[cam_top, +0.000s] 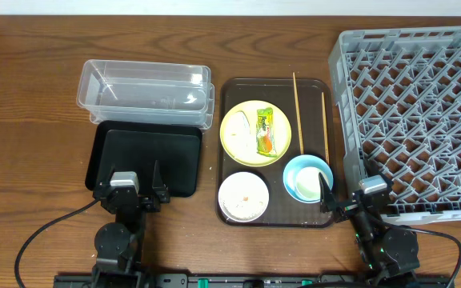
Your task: Sort waste into correct bins and load items into the dishwasher rack
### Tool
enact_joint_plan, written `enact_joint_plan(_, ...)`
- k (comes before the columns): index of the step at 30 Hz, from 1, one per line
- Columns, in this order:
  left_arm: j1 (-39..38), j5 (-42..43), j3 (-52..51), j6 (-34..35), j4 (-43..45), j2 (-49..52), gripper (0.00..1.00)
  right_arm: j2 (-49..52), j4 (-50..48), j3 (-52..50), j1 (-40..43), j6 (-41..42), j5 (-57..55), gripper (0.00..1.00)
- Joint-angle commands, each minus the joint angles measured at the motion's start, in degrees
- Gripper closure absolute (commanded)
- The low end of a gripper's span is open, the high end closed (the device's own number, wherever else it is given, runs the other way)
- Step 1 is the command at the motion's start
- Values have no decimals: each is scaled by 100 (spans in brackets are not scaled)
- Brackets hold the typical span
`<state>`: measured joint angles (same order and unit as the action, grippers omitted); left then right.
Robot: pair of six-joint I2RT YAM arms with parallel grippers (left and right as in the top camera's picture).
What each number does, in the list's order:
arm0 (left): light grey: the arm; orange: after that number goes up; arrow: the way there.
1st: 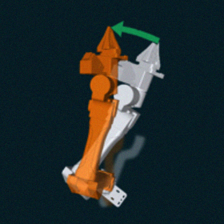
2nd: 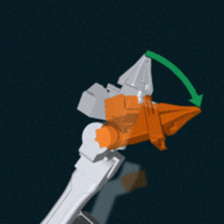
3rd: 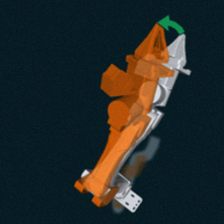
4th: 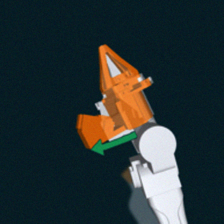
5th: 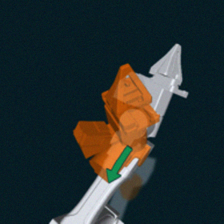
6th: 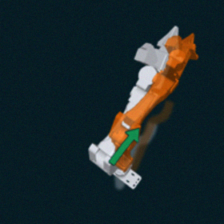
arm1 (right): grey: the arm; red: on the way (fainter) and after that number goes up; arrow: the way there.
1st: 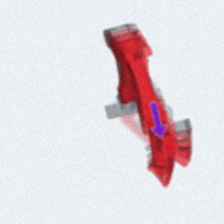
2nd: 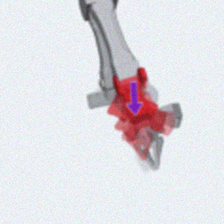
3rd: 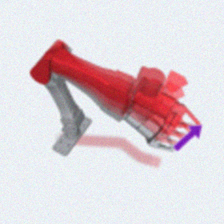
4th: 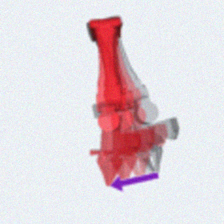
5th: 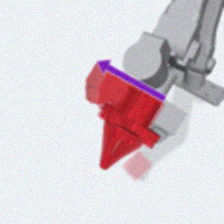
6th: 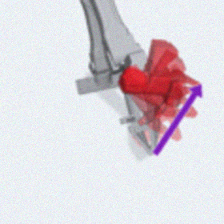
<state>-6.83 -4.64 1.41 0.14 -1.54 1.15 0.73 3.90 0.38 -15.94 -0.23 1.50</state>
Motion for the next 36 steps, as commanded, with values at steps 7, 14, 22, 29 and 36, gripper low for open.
enact_joint_plan(7, 28, -68, -118, -33, -210, 20, 5, -13, 22, -7, 94, 37, 4, 1)
enact_joint_plan(14, 28, -68, -118, -33, -210, 20, 5, -13, 22, -7, 94, 39, 4, 1)
enact_joint_plan(22, 28, 15, -118, -24, -210, 20, 6, -13, 20, -7, 94, 39, 26, 1)
enact_joint_plan(29, 28, 264, -118, -11, -214, 20, 5, -13, -46, -7, 94, 87, 74, 1)
enact_joint_plan(36, 28, 1652, -68, 387, 743, 20, 6, -7, -219, 203, 94, 326, 542, 1)
